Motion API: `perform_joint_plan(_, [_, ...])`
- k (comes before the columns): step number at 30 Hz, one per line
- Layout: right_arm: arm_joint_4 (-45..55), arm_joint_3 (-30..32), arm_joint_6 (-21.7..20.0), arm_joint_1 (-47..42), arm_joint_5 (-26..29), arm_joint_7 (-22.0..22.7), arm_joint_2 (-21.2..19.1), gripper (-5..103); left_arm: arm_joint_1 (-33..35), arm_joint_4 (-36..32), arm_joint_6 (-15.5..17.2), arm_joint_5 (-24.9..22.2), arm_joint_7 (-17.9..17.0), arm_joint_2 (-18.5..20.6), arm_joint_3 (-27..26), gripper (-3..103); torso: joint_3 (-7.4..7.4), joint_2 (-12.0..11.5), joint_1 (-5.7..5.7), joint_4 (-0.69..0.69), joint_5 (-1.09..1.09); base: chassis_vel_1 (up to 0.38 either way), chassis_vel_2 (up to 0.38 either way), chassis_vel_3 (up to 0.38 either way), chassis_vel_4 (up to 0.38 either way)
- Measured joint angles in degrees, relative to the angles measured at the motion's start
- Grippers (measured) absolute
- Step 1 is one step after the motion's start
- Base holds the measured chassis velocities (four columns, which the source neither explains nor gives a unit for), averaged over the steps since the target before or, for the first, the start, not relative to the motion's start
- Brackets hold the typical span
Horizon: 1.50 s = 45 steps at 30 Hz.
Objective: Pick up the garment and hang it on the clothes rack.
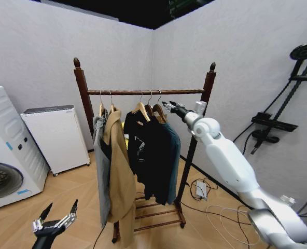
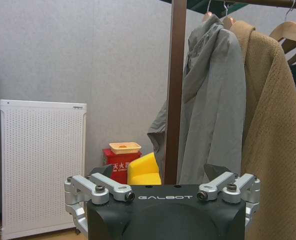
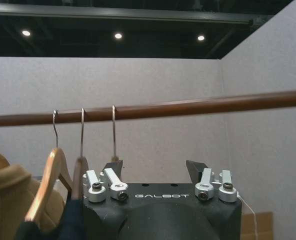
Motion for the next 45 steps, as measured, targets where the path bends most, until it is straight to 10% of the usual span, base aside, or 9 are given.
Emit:
perform_joint_plan(7, [9.89, 17.70, 0.60, -24.82, -18.14, -0.98, 0.90, 99, 0.00, 0.00, 0.00, 0.00, 0.01, 0.00, 0.00, 100, 0.00, 0.00, 0.00, 0.00, -0.01, 0.000, 0.000, 0.000, 0.000])
perform_joint_plan(18, [20.18, 33.12, 3.52, -45.77, -26.40, -1.93, 9.31, 100, 0.00, 0.00, 0.00, 0.00, -0.02, 0.00, 0.00, 100, 0.01, -0.02, 0.02, 0.01, -0.01, 0.045, -0.052, -0.046, 0.035])
perform_joint_plan(45, [24.61, 34.50, 7.14, -53.43, -30.78, -3.44, 18.72, 100, -0.01, 0.00, 0.00, 0.00, -0.02, 0.00, 0.00, 100, 0.03, -0.05, 0.09, 0.01, -0.02, 0.002, -0.167, -0.160, -0.007])
